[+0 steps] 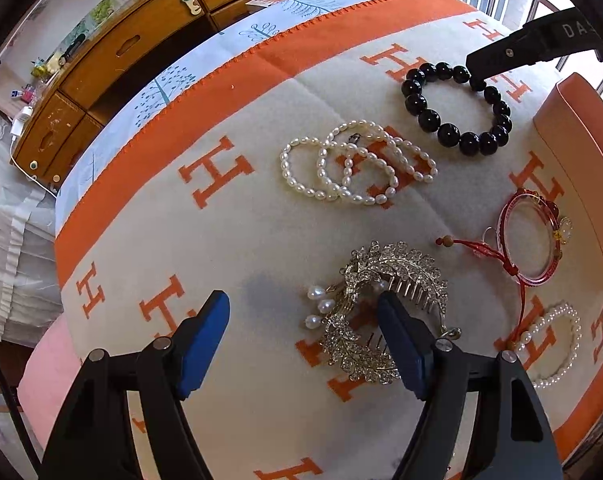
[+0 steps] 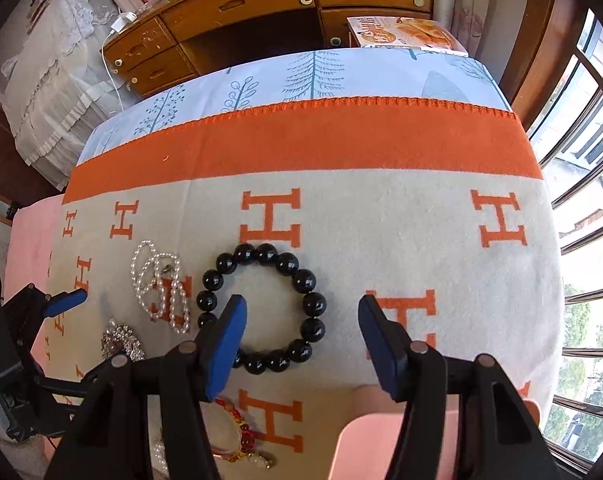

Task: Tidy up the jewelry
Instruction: 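Grasp the black bead bracelet with the right tool while the left tool reaches toward the silver hair comb, then lower the black bead bracelet into the pink box and open the right tool, then grasp the silver leaf hair comb with the left tool and carry it to the pink box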

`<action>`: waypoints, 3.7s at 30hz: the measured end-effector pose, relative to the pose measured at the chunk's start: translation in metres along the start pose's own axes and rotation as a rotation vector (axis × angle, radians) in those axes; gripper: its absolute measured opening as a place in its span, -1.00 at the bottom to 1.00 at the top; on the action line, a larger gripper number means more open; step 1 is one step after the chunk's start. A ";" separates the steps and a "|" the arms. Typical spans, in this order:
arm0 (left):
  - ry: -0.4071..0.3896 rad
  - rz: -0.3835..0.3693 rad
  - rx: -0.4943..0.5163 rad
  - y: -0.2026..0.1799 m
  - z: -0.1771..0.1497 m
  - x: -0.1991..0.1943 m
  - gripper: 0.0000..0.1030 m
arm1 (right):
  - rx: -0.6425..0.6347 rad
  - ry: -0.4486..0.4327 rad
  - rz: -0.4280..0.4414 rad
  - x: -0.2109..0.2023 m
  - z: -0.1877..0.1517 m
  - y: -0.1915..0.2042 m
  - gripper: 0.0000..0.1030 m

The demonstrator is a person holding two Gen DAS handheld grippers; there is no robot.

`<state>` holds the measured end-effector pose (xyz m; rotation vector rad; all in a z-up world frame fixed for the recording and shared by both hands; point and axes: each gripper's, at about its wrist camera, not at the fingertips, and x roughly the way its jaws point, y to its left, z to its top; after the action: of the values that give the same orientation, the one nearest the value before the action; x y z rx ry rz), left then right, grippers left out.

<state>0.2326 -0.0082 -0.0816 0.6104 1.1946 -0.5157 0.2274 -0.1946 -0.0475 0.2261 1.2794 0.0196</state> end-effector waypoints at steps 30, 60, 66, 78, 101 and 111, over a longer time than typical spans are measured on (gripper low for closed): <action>-0.103 -0.076 -0.326 0.008 0.000 -0.083 -0.95 | -0.091 -0.321 0.126 -0.154 -0.068 -0.013 -0.71; -0.023 -0.053 -0.325 0.014 -0.017 -0.043 0.23 | -0.023 -0.222 0.173 -0.103 -0.175 -0.029 -0.22; 0.012 -0.124 -0.372 0.030 -0.013 -0.017 -0.12 | -0.026 -0.220 0.220 -0.098 -0.171 -0.016 -0.22; 0.030 -0.145 -0.394 0.032 -0.004 0.001 -0.75 | -0.005 -0.190 0.210 -0.083 -0.170 -0.018 -0.22; -0.239 -0.239 -0.251 -0.064 0.015 -0.129 -0.87 | 0.118 -0.359 0.191 -0.121 -0.216 -0.067 -0.22; -0.275 -0.383 -0.066 -0.185 0.053 -0.136 -0.86 | 0.247 -0.389 0.110 -0.120 -0.238 -0.109 -0.22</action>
<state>0.1074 -0.1727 0.0309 0.2409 1.0629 -0.8510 -0.0455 -0.2804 -0.0167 0.4885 0.8789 -0.0858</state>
